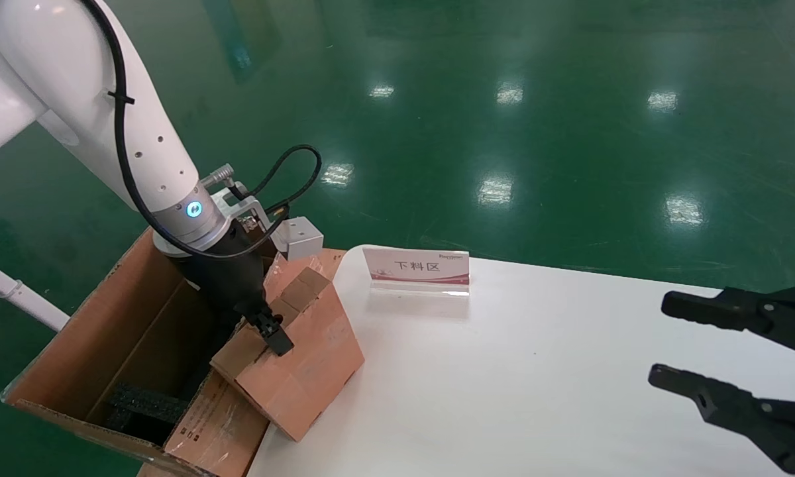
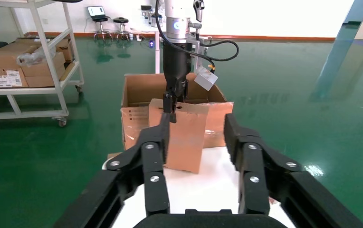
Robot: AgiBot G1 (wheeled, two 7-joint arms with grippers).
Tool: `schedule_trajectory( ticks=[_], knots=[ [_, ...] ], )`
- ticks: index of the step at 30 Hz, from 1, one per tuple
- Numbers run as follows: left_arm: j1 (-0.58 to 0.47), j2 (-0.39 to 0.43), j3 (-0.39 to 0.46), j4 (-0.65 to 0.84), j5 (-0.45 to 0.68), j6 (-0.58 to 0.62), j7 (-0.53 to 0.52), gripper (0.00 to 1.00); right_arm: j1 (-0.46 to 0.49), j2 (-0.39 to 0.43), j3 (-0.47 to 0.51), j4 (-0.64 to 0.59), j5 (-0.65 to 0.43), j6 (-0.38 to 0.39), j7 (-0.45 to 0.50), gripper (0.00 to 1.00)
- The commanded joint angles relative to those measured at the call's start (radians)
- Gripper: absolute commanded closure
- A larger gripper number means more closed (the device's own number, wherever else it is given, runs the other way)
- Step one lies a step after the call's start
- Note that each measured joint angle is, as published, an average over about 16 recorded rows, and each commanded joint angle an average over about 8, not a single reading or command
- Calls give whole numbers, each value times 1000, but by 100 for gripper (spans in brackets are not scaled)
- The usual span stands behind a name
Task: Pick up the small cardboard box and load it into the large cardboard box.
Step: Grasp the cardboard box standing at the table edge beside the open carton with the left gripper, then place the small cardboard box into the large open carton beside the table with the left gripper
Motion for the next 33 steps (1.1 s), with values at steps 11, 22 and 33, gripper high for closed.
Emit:
schedule_trajectory(
  ticks=[11, 22, 33],
  knots=[
    [-2, -1, -2, 1, -3, 0, 0, 100, 0, 0, 0, 0, 0, 0, 0, 0],
    [-140, -82, -94, 29, -134, 25, 53, 100, 1, 0, -1, -1, 0, 0, 0, 0],
    [-346, -121, -125, 173, -157, 38, 159, 100, 1, 0, -1, -1, 1, 0, -1, 0]
  ],
)
